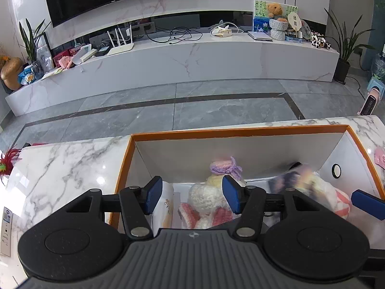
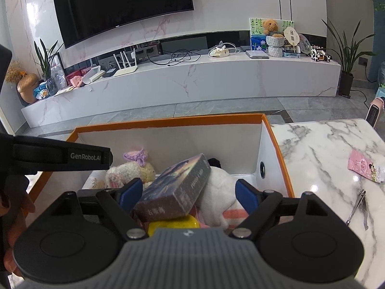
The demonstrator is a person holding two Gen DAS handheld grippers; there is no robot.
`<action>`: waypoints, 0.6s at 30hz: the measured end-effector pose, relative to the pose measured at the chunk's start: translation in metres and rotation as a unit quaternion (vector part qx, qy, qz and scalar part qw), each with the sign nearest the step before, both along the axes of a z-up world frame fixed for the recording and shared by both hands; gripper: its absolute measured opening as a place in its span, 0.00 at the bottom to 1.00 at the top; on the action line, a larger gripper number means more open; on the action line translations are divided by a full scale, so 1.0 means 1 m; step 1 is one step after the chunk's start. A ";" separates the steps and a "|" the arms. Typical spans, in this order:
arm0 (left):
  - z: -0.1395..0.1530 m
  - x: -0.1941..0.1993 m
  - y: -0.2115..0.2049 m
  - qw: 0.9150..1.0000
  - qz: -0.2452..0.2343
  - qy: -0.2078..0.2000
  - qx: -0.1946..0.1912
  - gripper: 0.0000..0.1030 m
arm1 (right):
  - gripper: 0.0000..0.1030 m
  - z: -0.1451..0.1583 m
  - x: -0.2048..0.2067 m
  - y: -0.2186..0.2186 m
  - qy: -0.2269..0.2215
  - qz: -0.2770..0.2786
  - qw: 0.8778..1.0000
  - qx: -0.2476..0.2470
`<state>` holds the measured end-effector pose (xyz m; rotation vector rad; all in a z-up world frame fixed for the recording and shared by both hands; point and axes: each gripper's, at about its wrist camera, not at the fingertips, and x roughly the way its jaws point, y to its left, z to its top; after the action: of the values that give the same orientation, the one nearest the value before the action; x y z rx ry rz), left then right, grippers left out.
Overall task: Organize objects
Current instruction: 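Lower the white bottle and card deck into the orange box with both tools, then open both tools and release the bottle and card deck in the box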
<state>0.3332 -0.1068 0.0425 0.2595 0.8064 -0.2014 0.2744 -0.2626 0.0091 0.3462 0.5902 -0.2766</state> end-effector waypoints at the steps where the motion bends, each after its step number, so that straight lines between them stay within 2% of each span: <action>1: 0.001 -0.001 0.000 1.000 0.000 -0.001 0.001 0.63 | 0.83 0.000 0.000 0.000 0.000 0.001 1.000 0.001; 18: 0.006 -0.013 -0.003 1.000 -0.004 -0.002 0.017 0.63 | 0.88 0.005 -0.005 0.009 0.009 0.008 1.000 -0.003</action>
<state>0.3205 -0.1101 0.0487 0.2943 0.8060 -0.1944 0.2690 -0.2536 0.0141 0.3330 0.6100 -0.2657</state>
